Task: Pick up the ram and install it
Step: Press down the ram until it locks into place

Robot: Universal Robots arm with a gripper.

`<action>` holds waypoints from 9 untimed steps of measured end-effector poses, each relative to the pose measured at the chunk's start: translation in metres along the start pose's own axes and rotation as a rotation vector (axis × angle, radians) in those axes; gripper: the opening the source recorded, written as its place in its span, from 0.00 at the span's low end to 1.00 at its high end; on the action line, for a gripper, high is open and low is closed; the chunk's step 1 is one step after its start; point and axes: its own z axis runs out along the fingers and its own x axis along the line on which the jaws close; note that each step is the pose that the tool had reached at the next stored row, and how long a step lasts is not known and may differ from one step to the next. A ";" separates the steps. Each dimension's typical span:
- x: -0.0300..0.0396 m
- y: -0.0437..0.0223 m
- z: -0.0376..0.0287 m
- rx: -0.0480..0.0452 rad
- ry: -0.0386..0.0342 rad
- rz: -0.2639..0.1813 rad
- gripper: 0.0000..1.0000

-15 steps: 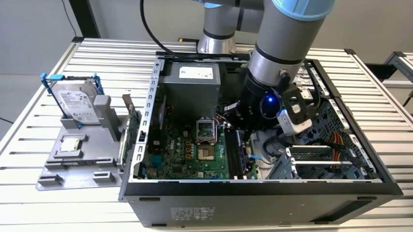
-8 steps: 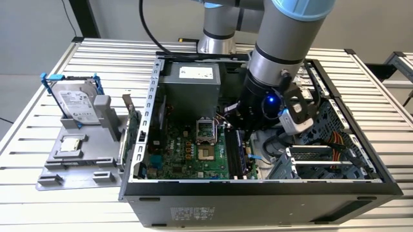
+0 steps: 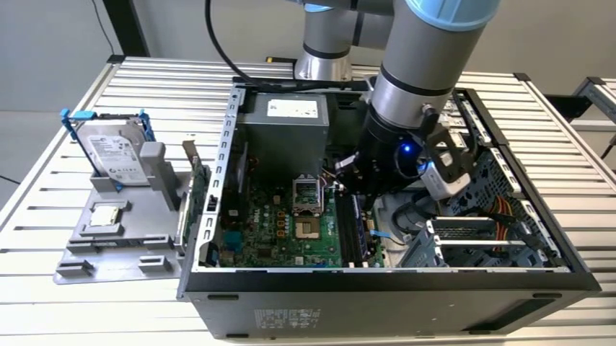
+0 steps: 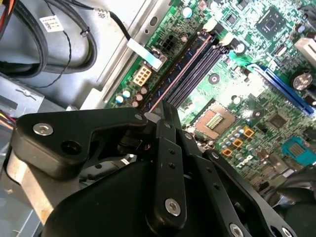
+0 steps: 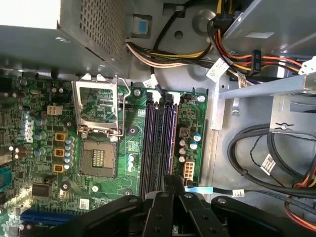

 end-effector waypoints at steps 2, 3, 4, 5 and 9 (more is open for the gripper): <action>0.0000 0.0000 0.0000 0.0004 0.0000 -0.017 0.00; -0.0001 0.0000 0.0000 0.0006 0.0000 -0.024 0.00; -0.0003 0.0000 0.0000 0.0005 -0.0001 -0.032 0.00; -0.0004 0.0000 0.0000 0.0007 -0.0001 -0.041 0.00; -0.0006 0.0000 -0.0002 0.0016 -0.0007 -0.077 0.00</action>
